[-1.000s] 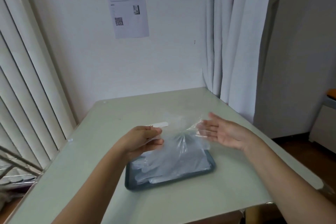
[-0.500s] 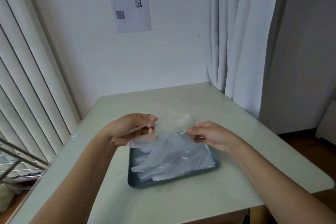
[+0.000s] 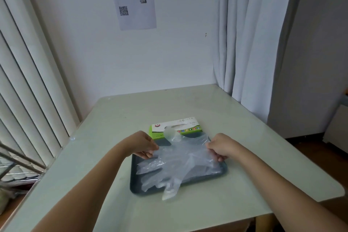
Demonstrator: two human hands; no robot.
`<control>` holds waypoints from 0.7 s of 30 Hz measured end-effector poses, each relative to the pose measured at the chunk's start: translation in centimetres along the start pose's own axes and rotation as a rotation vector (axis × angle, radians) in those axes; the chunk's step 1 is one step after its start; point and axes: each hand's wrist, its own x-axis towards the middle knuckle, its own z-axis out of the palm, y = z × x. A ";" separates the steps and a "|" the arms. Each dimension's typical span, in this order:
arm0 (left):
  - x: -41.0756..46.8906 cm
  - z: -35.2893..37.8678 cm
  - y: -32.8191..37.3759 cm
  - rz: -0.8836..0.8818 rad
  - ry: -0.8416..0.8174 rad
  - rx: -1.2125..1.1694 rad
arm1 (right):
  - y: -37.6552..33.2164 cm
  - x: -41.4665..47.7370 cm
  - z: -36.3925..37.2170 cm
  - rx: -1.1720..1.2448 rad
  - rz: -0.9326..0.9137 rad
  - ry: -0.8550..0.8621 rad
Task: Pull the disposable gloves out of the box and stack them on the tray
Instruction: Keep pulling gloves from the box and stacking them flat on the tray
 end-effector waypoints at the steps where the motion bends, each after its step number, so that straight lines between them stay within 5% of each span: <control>1: 0.3 0.3 -0.1 -0.004 0.029 0.019 | 0.0 0.2 0.3 -0.042 0.008 0.021; 6: 1.5 1.1 -0.7 0.085 0.298 0.248 | -0.4 0.2 1.0 -0.145 0.013 0.038; 10: 0.2 3.6 0.7 0.343 0.473 0.346 | -0.4 0.3 1.4 -0.190 0.015 0.040; 14: -1.0 7.4 2.0 0.556 0.273 0.404 | -0.4 0.6 1.6 -0.219 0.009 0.045; 21: -0.2 11.1 1.0 0.483 -0.045 0.686 | 0.3 0.7 1.6 -0.166 -0.027 0.090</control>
